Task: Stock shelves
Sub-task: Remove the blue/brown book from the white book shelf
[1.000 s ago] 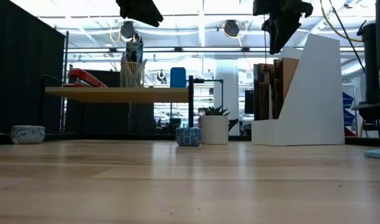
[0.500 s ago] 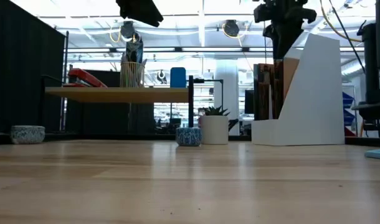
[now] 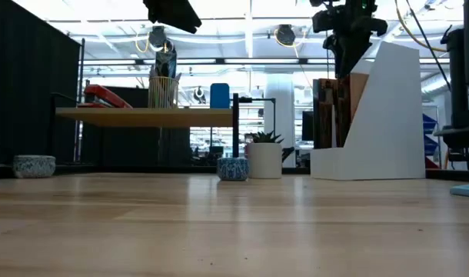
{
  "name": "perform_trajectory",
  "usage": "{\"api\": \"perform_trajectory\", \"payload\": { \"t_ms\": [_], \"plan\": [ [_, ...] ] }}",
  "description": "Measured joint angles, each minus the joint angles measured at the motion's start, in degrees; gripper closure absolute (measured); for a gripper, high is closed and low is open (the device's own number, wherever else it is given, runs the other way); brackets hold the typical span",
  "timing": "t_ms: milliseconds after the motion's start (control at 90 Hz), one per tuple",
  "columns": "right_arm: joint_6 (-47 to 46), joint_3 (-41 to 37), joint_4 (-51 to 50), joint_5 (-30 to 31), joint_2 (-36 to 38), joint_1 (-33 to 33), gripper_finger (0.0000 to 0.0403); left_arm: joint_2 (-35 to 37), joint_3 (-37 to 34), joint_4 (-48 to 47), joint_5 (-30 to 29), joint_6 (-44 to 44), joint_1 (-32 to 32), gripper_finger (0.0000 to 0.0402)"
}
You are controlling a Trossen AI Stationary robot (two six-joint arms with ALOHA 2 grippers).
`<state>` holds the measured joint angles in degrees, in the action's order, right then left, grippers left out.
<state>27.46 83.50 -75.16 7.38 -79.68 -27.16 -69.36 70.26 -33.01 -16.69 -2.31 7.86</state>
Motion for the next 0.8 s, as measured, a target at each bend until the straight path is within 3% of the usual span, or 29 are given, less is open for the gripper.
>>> {"api": "perform_trajectory", "payload": {
  "t_ms": [211,622,800],
  "plan": [
    [-0.33,-2.51,0.32,-3.21,0.07,-0.33,0.0331,0.0,0.0,-0.01,0.0,0.02,0.0,0.0207],
    [1.59,-3.8,-0.15,-2.51,-0.04,-0.37,0.0393,0.0,0.0,0.0,0.0,0.07,0.0,0.0207],
    [1.73,-3.61,-0.53,-0.39,-0.07,0.07,0.0394,0.0,0.0,0.0,0.0,0.0,0.0,0.0207]
  ]
}}
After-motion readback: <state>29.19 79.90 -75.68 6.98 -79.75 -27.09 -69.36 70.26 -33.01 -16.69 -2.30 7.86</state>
